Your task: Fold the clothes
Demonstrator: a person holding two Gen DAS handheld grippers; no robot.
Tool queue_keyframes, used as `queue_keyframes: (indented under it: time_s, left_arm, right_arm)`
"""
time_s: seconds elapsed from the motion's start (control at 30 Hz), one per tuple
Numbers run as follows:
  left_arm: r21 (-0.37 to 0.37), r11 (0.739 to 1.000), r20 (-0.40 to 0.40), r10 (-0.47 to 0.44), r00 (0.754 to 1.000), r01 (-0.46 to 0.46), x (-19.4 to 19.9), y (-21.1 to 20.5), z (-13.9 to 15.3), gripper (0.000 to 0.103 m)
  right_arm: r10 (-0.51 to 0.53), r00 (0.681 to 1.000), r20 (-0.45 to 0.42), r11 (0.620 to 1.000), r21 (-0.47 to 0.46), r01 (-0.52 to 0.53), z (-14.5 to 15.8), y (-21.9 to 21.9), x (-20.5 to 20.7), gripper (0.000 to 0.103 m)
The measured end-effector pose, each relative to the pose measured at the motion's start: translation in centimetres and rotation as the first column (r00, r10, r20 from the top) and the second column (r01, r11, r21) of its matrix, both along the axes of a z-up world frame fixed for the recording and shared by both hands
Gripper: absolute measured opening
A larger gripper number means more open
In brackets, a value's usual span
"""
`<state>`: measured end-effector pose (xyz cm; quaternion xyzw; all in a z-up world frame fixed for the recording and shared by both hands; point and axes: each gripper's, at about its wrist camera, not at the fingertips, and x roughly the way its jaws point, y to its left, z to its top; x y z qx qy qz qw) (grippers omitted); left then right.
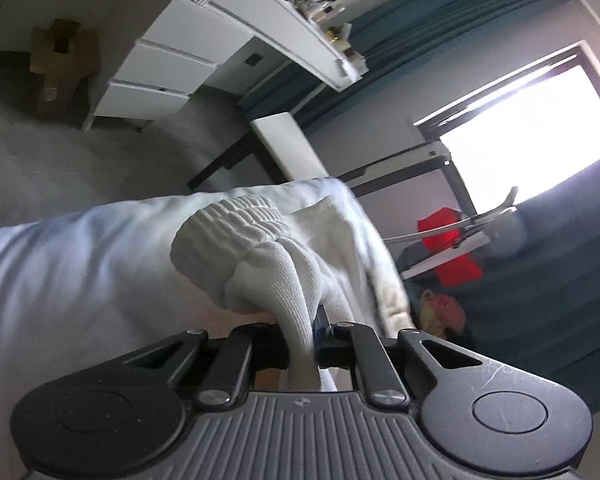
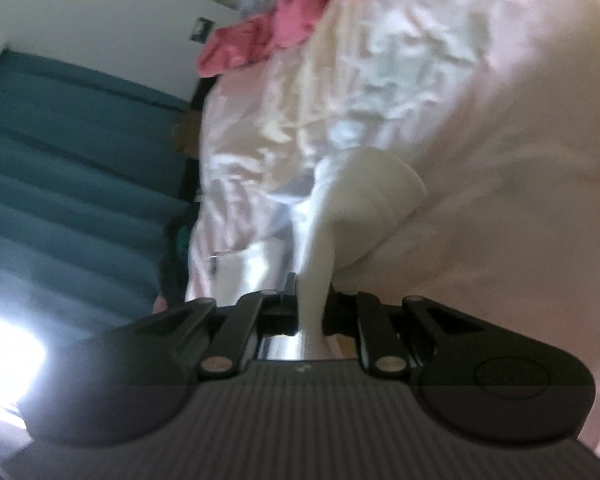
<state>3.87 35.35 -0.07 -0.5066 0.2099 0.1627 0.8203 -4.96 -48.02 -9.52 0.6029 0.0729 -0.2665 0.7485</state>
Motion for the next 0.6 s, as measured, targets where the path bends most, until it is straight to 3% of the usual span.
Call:
queue_keyframes:
  time_s: [0.17, 0.2, 0.3, 0.37, 0.47, 0.6]
  left_arm:
    - [0.046, 0.999, 0.029, -0.02, 0.999, 0.019, 2.9, -0.3, 3.4, 0.01]
    - [0.061, 0.998, 0.04, -0.025, 0.999, 0.023, 4.4, -0.4, 3.9, 0.01]
    - [0.121, 0.992, 0.024, -0.03, 0.999, 0.027, 9.8, -0.9, 5.0, 0.011]
    - [0.097, 0.995, -0.004, -0.025, 1.0, 0.025, 14.2, -1.0, 4.8, 0.011]
    - [0.09, 0.996, -0.064, -0.02, 0.998, 0.026, 21.4, -1.2, 3.5, 0.012]
    - [0.21, 0.972, -0.159, -0.076, 0.984, 0.109, 31.2, -2.7, 0.1, 0.013]
  right_arm:
    - [0.044, 0.999, 0.023, 0.987, -0.157, -0.04, 4.8, -0.3, 5.2, 0.012]
    - [0.058, 0.998, 0.009, 0.974, -0.22, -0.054, 5.9, -0.2, 7.2, 0.012]
    - [0.087, 0.995, -0.04, 0.95, -0.296, -0.095, 7.6, -0.4, 14.4, 0.012]
    - [0.106, 0.991, -0.082, 0.93, -0.346, -0.128, 8.4, -0.4, 19.4, 0.012]
    - [0.099, 0.984, -0.145, 0.901, -0.406, -0.151, 7.8, -0.1, 27.1, 0.012]
    - [0.093, 0.955, -0.281, 0.865, -0.452, -0.217, 3.7, -0.1, 36.8, 0.012]
